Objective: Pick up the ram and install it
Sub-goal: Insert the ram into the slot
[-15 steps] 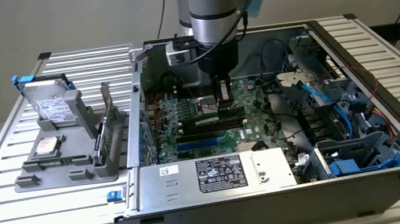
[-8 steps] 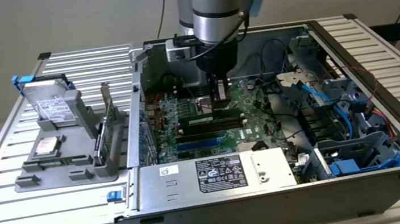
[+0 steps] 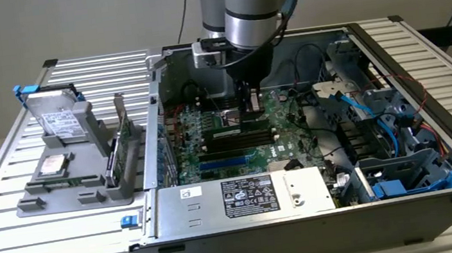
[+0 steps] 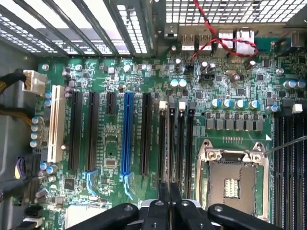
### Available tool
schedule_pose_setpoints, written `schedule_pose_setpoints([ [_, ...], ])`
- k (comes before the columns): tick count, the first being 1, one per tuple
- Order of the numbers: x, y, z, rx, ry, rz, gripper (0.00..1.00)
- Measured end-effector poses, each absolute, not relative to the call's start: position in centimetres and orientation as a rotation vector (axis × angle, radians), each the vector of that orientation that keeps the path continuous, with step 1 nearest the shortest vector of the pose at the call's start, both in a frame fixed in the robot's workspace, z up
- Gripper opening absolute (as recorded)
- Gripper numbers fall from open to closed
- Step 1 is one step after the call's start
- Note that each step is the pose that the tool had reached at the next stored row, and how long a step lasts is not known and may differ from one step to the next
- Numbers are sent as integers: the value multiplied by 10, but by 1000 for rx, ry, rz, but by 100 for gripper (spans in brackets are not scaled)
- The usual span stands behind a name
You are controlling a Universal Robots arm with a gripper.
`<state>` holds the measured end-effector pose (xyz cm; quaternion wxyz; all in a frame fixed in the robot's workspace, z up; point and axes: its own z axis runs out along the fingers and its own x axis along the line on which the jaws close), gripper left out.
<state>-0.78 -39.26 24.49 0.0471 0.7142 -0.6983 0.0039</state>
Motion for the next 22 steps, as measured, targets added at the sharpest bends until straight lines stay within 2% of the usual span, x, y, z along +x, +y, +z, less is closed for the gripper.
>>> schedule_pose_setpoints([
  [4,4,-393,245,2168,-2116,4,12],
  [8,8,-392,245,2141,-2091,25,12],
  [16,7,-392,245,2136,-2086,22,12],
  [22,3,-391,245,2142,-2104,56,12],
])
